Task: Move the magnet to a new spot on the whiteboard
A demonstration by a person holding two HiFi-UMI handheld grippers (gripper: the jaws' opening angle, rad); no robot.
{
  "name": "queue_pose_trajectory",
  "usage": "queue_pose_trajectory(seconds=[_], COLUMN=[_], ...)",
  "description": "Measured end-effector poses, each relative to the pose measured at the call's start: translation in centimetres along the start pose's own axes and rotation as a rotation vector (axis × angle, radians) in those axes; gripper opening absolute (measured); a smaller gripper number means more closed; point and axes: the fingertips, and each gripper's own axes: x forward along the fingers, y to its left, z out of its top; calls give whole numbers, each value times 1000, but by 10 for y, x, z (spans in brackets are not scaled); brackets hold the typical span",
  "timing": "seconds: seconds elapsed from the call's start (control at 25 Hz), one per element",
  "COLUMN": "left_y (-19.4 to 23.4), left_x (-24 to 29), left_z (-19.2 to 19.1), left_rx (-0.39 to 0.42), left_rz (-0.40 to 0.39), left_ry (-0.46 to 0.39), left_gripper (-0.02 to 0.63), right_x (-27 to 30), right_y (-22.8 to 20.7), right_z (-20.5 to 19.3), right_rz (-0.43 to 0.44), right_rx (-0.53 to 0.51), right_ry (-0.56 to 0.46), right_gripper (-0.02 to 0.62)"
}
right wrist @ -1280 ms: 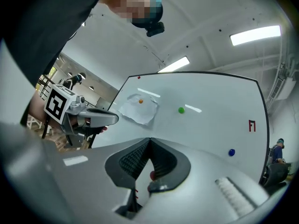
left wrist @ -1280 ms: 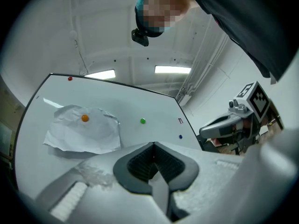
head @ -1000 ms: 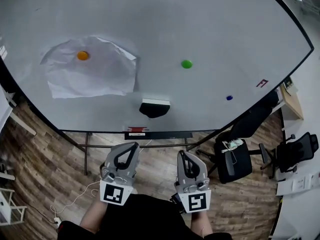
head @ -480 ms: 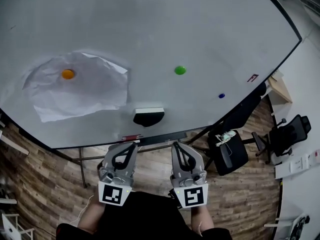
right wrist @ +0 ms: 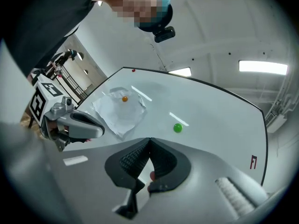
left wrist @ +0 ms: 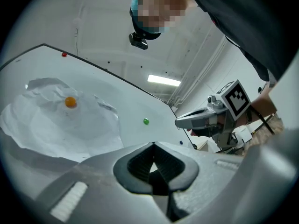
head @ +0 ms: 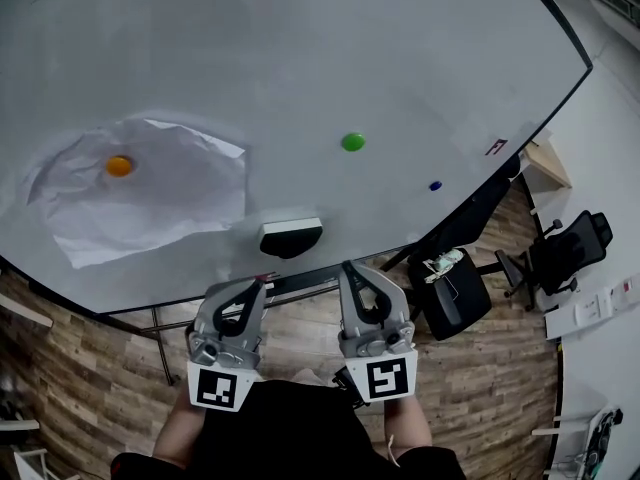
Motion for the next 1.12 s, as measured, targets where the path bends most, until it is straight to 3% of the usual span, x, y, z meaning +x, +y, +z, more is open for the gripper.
queue_pose_trajectory(seconds=[0.72, 1.12], left_y=[17, 20], left_x=[18, 22], left_z=[-6, -10], left_rx=[-1, 5], left_rz=[63, 72], left_ry=[-1, 13], left_gripper=[2, 2], right_x=[62, 82], right_y=[-49, -75], right_z=[27, 31], right_rz=[-21, -42], right_rx=[-72, -86], right_ry=[-115, -112], right_gripper=[3, 3])
